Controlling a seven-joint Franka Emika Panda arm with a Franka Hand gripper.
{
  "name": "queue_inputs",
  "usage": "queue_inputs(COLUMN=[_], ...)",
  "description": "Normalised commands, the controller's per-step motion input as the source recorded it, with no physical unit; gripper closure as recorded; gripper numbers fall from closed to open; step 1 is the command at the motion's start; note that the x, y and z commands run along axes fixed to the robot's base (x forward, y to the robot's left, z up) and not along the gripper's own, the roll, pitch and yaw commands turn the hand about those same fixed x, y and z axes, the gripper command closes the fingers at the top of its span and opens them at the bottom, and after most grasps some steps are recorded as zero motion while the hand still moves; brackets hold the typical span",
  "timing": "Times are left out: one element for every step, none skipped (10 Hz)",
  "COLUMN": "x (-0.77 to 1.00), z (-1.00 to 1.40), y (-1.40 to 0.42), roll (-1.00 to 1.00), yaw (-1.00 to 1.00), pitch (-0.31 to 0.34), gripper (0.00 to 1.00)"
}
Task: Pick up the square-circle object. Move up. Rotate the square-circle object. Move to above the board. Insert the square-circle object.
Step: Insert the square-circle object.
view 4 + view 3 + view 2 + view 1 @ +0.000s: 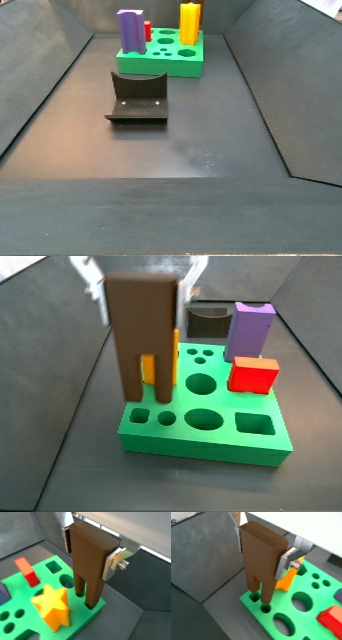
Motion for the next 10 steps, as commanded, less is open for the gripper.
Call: queue_inputs(x=[-0.13,-0.19,0.00,0.00,0.00,0.13,0.25,0.31,0.40,0.43], z=[-0.25,-0.36,-0.32,-0.21,-0.08,-0.04,-0.11,-0.14,-0.19,-0.20], y=[-0.12,-0.15,-0.14,-0.13,-0.12,-0.13,-0.08,-0.05,-0.03,0.00], roll=[0.11,0.20,0.23,0.24,0.33,0.17,0.09,0.05,0.02,0.06], yaw=[0.13,0.18,0.09,0.04,0.00,-0.02,-0.04,-0.03,-0.02,-0.02], pitch=[0.000,-0.019,-0.013,0.000,0.084,0.063,0.046,0.067,0.059,0.140], gripper=[1.00,1.00,1.00,1.00,1.00,1.00,1.00,1.00,1.00,1.00])
